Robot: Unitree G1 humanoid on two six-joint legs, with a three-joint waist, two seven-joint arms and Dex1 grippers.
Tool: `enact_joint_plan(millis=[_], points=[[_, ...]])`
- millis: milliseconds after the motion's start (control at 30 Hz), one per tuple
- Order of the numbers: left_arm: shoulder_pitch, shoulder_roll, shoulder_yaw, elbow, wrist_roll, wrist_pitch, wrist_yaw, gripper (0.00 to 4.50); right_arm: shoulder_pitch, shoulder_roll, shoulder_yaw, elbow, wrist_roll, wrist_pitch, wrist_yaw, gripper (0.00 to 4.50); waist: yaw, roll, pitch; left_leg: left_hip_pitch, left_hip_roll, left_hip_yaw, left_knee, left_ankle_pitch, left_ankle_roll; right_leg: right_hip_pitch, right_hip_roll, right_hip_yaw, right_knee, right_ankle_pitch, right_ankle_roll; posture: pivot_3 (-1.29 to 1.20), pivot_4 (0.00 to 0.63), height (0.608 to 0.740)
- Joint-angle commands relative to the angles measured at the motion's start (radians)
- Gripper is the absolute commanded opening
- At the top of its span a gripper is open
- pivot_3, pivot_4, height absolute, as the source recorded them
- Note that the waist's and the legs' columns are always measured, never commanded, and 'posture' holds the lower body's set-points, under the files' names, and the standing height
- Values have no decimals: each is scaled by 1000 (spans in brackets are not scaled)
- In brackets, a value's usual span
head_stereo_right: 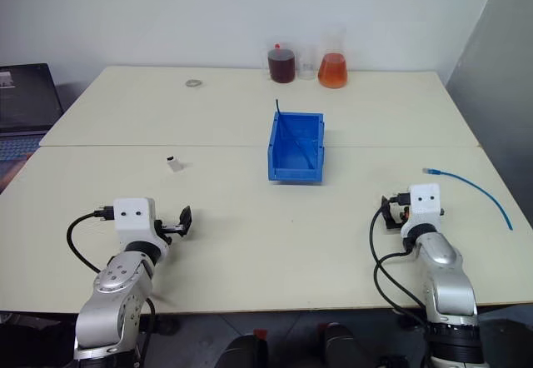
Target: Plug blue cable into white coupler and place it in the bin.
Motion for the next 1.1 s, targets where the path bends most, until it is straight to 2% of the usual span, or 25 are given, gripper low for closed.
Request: enact_joint_plan(millis=[33, 833, 1000, 1100], points=[[0, -5, 36, -47, -16, -20, 9, 4500, 0, -2, -17, -23, 7, -28, -5, 4476, 0, 0, 0, 0, 0, 0, 0, 0, 0, 0, 0, 0, 0, 0, 0, 0, 150, 740], [12, -3, 28, -66, -25, -11, -6, 4500, 7, -2, -13, -41, 5, -24, -4, 4476, 0, 0, 0, 0, 0, 0, 0, 0, 0, 0, 0, 0, 0, 0, 0, 0, 150, 740], [-33, 55, -38, -61, -54, 6, -117, 4500, -13, -69, -48, -8, 2, -40, 22, 4476, 1, 0, 0, 0, 0, 0, 0, 0, 0, 0, 0, 0, 0, 0, 0, 0, 150, 740], [-91, 132, -128, -72, -75, 4, -257, 4500, -41, -131, -80, 30, 36, -38, 77, 4476, 1, 0, 0, 0, -1, 0, 1, 0, 0, 1, 0, 0, 0, 0, 0, 0, 150, 740]])
